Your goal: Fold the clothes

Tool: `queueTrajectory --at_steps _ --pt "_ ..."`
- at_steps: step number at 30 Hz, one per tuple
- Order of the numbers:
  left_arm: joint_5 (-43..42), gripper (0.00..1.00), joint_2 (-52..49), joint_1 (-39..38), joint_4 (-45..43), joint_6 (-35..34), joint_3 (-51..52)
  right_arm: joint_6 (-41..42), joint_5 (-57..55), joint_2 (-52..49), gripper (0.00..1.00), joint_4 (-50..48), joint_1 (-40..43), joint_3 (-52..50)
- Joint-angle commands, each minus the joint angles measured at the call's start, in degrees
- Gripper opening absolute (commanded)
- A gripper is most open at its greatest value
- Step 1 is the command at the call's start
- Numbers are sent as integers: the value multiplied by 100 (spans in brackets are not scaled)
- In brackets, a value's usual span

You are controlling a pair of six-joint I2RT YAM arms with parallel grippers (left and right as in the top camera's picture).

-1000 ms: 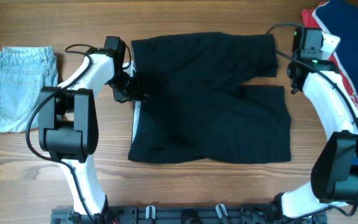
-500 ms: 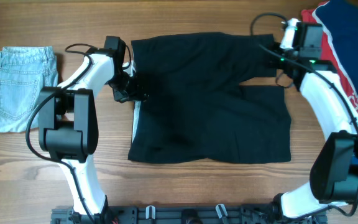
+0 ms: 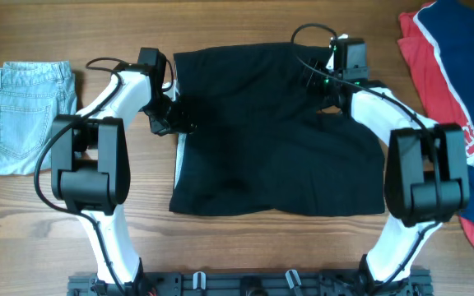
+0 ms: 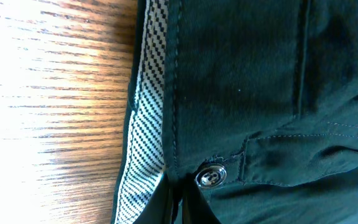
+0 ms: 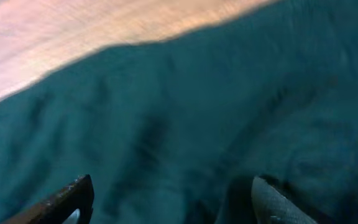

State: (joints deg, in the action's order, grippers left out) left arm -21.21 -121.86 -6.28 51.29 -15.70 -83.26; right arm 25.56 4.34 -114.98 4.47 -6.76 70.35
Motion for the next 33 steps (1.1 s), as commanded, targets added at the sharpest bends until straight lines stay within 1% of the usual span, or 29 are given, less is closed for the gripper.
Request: queueTrajectory --at_steps 1,3,5,6,9,12,16,18,20,22,24,25,26,28,29,30,31,33 --pt "994 4 -221 138 -72 52 131 131 -474 11 82 76 33 44" --pt "992 4 -221 138 -87 52 131 160 -907 24 68 610 61 44" --pt "992 4 -221 138 -83 52 131 280 -1661 24 60 1427 118 44" --pt "992 4 -221 138 -83 52 131 651 -2420 24 59 2114 168 44" --pt "992 4 -221 138 -85 52 131 1329 -3652 37 61 3224 350 44" --pt "992 4 -221 138 -83 52 131 1537 -3904 223 61 3683 601 46" --pt "992 4 -221 138 -39 52 131 1488 -3906 793 63 3711 800 48" --pt "994 4 -221 138 -2 52 131 1316 -3908 1115 64 3740 885 48" --pt "994 4 -221 138 37 52 131 1300 -3904 1353 65 3891 999 48" --pt "994 4 -221 138 87 52 131 1298 -3901 1478 66 4035 1143 48" --pt "994 4 -221 138 125 59 131 1298 -3858 1515 70 4201 1248 48" --pt "994 4 -212 138 157 125 129 1178 -3672 1515 71 4282 1276 48" --pt "999 4 -177 138 203 208 129 848 -3300 1512 71 4321 1274 48" --pt "1023 4 -9 146 278 343 129 289 -2232 1515 71 4424 1274 48" --pt "1106 4 101 157 313 334 129 280 -1969 1517 71 4463 1274 48" --pt "1281 4 354 186 396 330 129 72 -1344 1528 71 4559 1274 48" --pt "1410 4 568 212 472 326 129 -186 -975 1569 70 4605 1274 48" --pt "1596 4 876 258 597 286 129 -328 -745 1711 69 4824 1272 48"
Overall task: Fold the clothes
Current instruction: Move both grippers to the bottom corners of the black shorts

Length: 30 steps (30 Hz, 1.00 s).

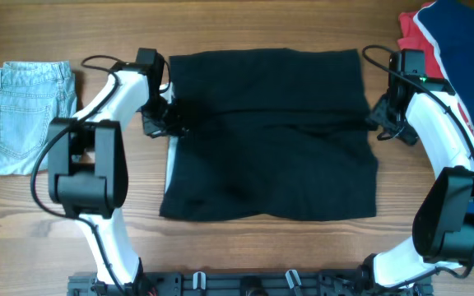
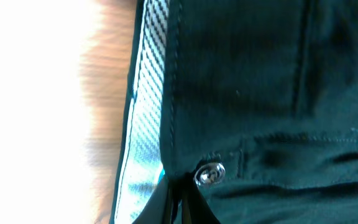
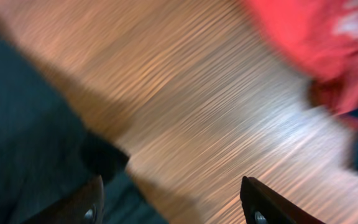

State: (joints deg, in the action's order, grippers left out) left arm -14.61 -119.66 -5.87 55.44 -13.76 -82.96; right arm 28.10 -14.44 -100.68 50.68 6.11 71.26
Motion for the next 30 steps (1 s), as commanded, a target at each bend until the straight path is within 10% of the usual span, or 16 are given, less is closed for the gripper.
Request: queueTrajectory --at_steps 1,2,5,14,30 --pt "1060 4 820 245 269 92 98 -619 1108 446 70 363 -15 -46" --pt "1174 4 994 278 380 63 98 -691 1108 636 70 457 -13 -46" --pt "1169 48 1270 343 857 -120 98 -713 1156 1342 74 723 -15 -50" --pt "1169 47 1292 269 1919 -511 195 -905 2127 2496 75 986 -15 -1255" --pt "601 42 4472 -31 439 -2105 3471 -573 2483 2973 74 363 -946 -2629"
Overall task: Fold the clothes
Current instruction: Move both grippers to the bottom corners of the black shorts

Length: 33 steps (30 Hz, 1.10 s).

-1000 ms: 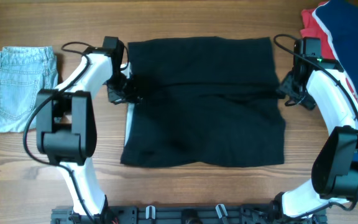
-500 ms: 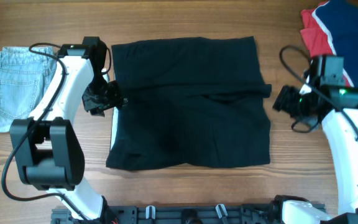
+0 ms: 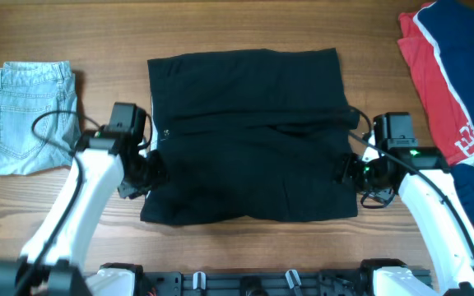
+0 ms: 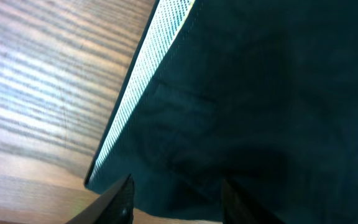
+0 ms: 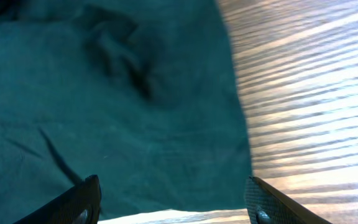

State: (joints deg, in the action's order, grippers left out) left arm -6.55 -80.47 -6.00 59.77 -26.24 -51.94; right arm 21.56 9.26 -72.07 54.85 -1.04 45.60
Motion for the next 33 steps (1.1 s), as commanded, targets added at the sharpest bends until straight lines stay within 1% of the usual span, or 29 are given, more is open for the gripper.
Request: queueTrajectory --at_steps 1,3,4,5,6,9,10,16,19,20,21,22,23,24,25,27,28,29,33 --pt "-221 39 710 -15 44 -1143 509 92 111 111 74 -76 -319 -63" --pt "-216 38 990 -15 24 -1714 857 116 114 109 74 -127 -431 -66" --pt "-214 40 1043 -15 0 -1838 942 114 114 109 74 -142 -437 -66" --pt "-216 48 1108 -15 -63 -2033 1075 114 114 109 74 -149 -437 -66" --pt "-214 52 1147 -15 -140 -2243 1279 114 111 109 74 -142 -437 -66" --pt "-219 56 1147 -15 -262 -2437 1572 111 114 109 74 -109 -437 -66" --pt "-219 59 1147 -15 -315 -2542 1679 114 114 109 74 -103 -435 -66" --pt "-219 58 1145 -11 -758 -2730 1976 111 114 109 74 -15 -437 -66" --pt "-216 58 1145 -11 -1200 -2850 2186 116 87 109 74 192 -435 -66" --pt "-219 56 1145 -11 -1303 -2852 2234 116 87 109 74 273 -435 -66" --pt "-216 51 1145 -11 -1386 -2850 2262 144 87 109 74 337 -435 -66" --pt "-214 40 1143 -11 -1486 -2848 2282 227 92 109 75 422 -435 -66" --pt "-216 15 1134 -11 -1537 -2846 2280 291 101 109 75 455 -435 -66" --pt "-216 5 1134 -11 -1547 -2846 2280 369 140 109 76 481 -435 -66" --pt "-221 4 1137 -11 -1545 -2846 2280 575 138 109 77 570 -435 -66" --pt "-330 4 1137 -11 -1502 -2800 2280 719 138 109 82 739 -435 -66" --pt "-446 4 1137 -11 -1475 -2785 2280 824 197 109 98 815 -435 -66" --pt "-595 4 1137 -11 -1460 -2656 2280 938 297 109 100 879 -435 -68" --pt "-693 4 1147 -11 -1283 -2426 2280 1167 905 109 100 970 -437 -114"
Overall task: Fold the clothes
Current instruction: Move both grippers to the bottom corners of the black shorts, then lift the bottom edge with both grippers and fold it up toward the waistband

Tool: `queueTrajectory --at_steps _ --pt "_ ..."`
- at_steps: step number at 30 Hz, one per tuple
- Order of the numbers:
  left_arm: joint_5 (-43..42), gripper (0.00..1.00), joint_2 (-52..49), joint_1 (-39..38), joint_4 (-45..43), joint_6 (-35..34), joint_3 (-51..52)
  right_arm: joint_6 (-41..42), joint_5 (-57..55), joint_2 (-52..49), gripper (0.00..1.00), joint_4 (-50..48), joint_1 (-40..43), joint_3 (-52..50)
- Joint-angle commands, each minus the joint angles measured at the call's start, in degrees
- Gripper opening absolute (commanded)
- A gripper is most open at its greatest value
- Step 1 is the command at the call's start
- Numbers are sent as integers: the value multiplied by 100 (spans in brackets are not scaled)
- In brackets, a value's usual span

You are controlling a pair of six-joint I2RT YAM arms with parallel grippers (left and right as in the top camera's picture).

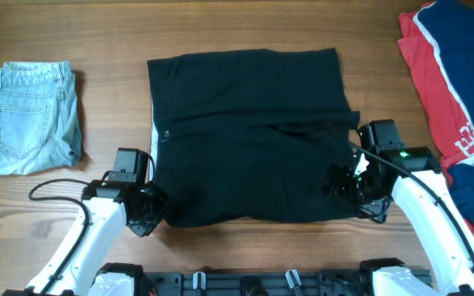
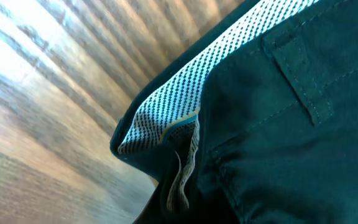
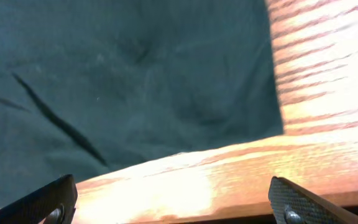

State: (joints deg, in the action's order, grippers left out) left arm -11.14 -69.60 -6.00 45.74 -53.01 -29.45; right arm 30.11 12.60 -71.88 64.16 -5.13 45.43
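Black shorts (image 1: 249,136) lie spread flat mid-table, waistband to the left, where a strip of checked lining (image 2: 229,68) shows. At the near-left corner of the shorts sits my left gripper (image 1: 149,212). In the left wrist view this gripper (image 2: 173,214) looks shut on the waistband corner, and cloth hides its fingers. My right gripper (image 1: 348,187) is at the near-right corner. The right wrist view shows it (image 3: 176,208) wide open over bare wood, just short of the hem (image 3: 166,93).
Folded light-blue denim shorts (image 1: 27,115) lie at the far left. A red and blue garment (image 1: 451,99) is heaped along the right edge. The table's front edge (image 3: 229,214) runs just beneath the right gripper.
The left gripper was open beside the shorts' left edge. It is now nearer me at the near-left corner and shut on the waistband. The right gripper has shifted slightly nearer and stays open.
At first the left gripper was shut on the waistband by the button and the right was open over the far right of the shorts. A second later the shorts lay smoother, the right gripper off their right edge. Then they lay further left, both grippers open at the sides.
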Motion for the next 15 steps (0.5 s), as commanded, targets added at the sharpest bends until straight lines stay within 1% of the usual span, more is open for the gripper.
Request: queueTrajectory --at_steps 1,3,6,10,15 --pt "-234 4 68 -11 131 330 31 380 592 90 100 44 -28 -146" --pt "-236 4 72 -11 160 343 31 750 592 90 99 2 -26 -348" --pt "-236 4 72 -11 164 634 31 1115 590 90 96 -214 -28 -645" --pt "-234 4 72 -11 155 767 31 1572 511 90 94 -531 -28 -1071" --pt "-234 4 72 -11 138 785 31 2133 501 90 87 -1241 -26 -1602"
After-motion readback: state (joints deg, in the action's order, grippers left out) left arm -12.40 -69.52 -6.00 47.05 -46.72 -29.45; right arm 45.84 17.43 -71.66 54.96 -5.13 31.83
